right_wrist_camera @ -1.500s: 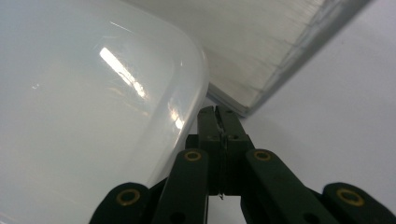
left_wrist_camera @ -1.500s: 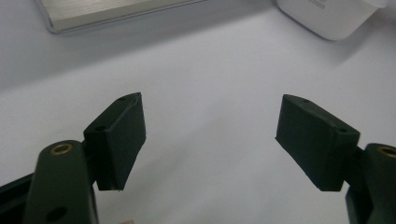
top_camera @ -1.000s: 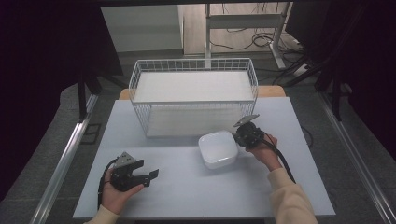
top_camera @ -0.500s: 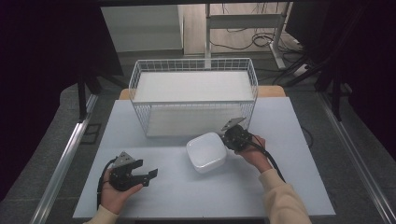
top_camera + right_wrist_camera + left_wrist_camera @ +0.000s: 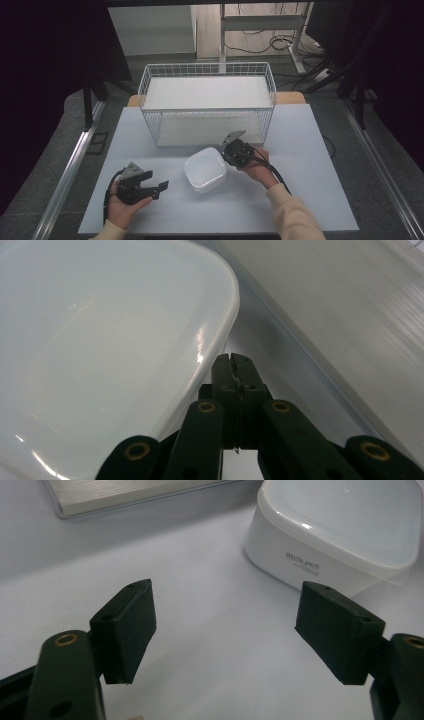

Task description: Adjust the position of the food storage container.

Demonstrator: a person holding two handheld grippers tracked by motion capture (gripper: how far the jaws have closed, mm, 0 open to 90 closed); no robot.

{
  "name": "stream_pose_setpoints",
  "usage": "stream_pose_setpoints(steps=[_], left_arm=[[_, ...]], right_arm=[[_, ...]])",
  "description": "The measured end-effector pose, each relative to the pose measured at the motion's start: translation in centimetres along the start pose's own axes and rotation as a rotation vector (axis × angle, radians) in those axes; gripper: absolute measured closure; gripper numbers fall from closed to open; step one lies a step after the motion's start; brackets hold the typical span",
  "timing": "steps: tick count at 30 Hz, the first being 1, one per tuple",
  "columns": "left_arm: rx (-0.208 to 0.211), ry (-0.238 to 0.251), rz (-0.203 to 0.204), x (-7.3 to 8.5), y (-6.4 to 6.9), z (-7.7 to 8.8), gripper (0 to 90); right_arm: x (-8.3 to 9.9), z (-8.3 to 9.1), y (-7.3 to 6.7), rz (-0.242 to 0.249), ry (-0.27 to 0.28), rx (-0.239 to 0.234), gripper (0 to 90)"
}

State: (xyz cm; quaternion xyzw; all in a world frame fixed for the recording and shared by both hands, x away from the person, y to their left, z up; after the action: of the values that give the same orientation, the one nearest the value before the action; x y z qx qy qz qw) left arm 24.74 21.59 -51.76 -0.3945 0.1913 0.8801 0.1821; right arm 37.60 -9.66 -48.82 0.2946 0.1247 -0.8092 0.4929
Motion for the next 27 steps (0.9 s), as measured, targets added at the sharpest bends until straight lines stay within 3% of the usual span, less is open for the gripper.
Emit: stream_pose_setpoints(steps=[7,13,21,25,27], left_arm=[[-0.003,0.002,0.0,0.0,-0.3,0.1,23.5],[-0.01,0.011,0.016,0.0,-0.6,0.3,23.5],[-0.013,0.016,0.015,0.0,-0.7,0.4,23.5],[-0.018,0.018,0.018,0.0,-0.7,0.4,23.5],[-0.02,0.019,0.017,-0.1,-0.8,0.4,23.6]], right_arm=[[0.2,-0.1,0.2,-0.005,-0.011,0.015,89.9],[1.3,2.5,0.9,-0.059,0.052,0.032,89.9],[6.4,7.2,0.7,-0.198,0.142,0.068,89.9],[9.4,8.5,0.7,-0.275,0.167,0.092,89.7],[9.9,8.7,0.7,-0.292,0.17,0.095,89.4]])
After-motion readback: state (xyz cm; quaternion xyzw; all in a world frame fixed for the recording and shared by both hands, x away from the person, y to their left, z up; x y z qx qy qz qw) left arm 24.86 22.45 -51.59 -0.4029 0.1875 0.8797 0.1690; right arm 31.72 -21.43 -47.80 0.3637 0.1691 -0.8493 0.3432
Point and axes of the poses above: each handheld gripper's, and its own axes: z roughly backward along the jaws, x roughly out of its underside, y roughly to its right, the point moved 1 cm from there along -z, roughly forward along the jaws, and after that the axes turned 2 degrees about -x, right-handed, at the moved point
